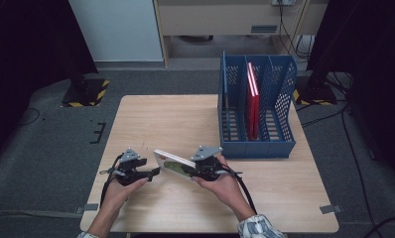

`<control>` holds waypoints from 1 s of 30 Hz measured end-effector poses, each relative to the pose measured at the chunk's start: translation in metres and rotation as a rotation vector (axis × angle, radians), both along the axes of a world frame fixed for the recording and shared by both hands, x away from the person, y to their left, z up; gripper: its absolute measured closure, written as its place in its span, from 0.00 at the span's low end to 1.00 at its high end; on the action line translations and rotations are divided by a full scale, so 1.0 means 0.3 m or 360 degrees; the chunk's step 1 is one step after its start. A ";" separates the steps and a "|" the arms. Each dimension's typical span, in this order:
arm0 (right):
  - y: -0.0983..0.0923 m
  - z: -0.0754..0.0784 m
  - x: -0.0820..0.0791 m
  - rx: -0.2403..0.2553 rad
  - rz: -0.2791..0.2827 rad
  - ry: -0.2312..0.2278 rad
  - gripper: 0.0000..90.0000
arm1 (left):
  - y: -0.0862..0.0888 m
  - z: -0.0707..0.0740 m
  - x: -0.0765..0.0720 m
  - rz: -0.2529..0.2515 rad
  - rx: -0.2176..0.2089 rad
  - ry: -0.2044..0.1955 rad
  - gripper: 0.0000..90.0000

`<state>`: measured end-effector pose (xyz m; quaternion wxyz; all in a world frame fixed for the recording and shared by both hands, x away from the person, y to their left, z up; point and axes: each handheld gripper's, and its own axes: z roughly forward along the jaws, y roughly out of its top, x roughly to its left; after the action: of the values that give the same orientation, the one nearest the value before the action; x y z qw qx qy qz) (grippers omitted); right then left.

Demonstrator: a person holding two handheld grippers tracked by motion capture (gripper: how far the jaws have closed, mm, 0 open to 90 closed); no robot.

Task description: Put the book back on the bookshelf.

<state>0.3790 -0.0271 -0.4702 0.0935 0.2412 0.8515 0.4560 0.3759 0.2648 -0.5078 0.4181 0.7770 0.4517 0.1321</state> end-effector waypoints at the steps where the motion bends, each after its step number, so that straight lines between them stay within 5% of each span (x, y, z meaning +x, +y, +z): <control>1: 0.000 0.000 0.000 0.0001 0.0005 -0.0002 0.81 | 0.006 0.000 0.002 0.0013 0.0012 0.0001 0.27; 7: -0.001 0.000 -0.002 0.0008 -0.0025 0.0001 0.84 | 0.034 -0.013 0.015 0.0104 0.0196 0.0013 0.14; 14: 0.005 0.003 -0.010 0.0003 -0.0040 -0.0014 0.84 | 0.060 -0.025 0.027 0.0157 0.0204 0.0035 0.08; 25: -0.017 0.020 -0.013 0.0020 -0.0101 -0.0008 0.84 | 0.095 -0.047 0.041 0.0217 0.0366 0.0052 0.04; 30: -0.030 0.030 -0.016 0.0045 -0.0122 -0.0015 0.84 | 0.089 -0.050 0.045 0.0210 0.0385 0.0033 0.04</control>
<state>0.3742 -0.0360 -0.4612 0.1115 0.2727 0.8347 0.4652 0.3895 0.2915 -0.5227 0.3072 0.7916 0.4870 0.2048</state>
